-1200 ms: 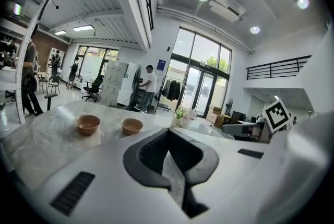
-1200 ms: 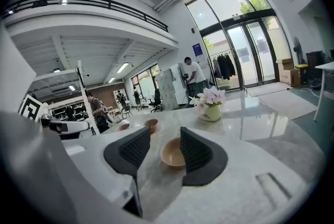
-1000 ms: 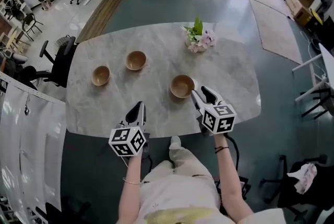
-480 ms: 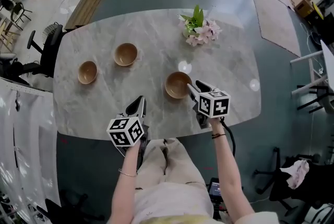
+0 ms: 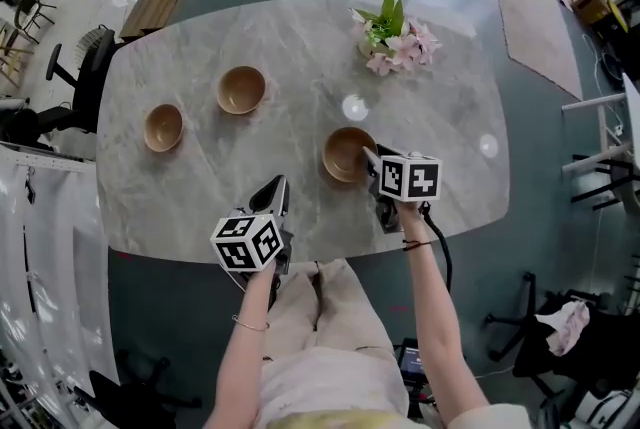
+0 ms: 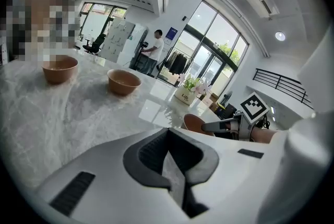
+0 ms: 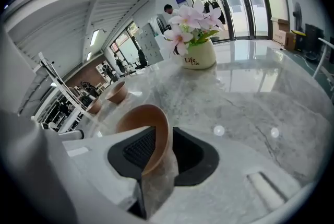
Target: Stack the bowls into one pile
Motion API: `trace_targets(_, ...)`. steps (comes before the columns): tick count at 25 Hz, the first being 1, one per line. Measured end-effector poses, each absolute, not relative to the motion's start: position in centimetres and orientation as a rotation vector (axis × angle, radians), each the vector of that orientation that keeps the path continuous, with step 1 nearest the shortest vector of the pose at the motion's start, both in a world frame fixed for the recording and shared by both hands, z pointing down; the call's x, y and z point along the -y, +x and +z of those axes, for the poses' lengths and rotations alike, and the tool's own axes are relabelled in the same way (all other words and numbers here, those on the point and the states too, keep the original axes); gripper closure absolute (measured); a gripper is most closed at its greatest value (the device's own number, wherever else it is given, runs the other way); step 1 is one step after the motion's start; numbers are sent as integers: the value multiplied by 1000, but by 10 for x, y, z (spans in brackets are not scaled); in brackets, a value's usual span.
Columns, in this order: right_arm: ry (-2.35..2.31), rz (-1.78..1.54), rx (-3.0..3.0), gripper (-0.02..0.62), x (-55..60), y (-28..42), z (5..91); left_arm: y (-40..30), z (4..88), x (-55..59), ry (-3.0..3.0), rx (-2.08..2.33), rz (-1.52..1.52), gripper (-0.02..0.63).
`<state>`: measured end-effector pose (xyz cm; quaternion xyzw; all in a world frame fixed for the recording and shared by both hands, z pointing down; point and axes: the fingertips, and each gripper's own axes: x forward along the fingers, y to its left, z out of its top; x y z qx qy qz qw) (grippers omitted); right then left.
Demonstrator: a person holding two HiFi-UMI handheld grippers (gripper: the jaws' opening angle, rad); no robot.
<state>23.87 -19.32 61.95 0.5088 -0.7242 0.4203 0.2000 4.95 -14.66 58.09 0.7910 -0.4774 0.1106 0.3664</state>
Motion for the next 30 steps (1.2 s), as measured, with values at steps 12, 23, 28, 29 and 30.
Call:
trace_targets(12,1425,1152,1985,571,196,239,618,48,578,152,2024,1240,268,606)
trace_targets(23,1404,1195,2087,572,199,221,580,25,551,146,2013,1357,201,606)
trace_targets(28,1390,1198,2134,572,207,205,565,8,540,146,2001,1414,161,606)
trace_targets(29,1389,1204,2139,572,208,202,563,4,538,146,2000,1423,156,606)
trace_targets(30,1387,1209,2144,572,209,198,561,1,536,147,2000,1430,150,606)
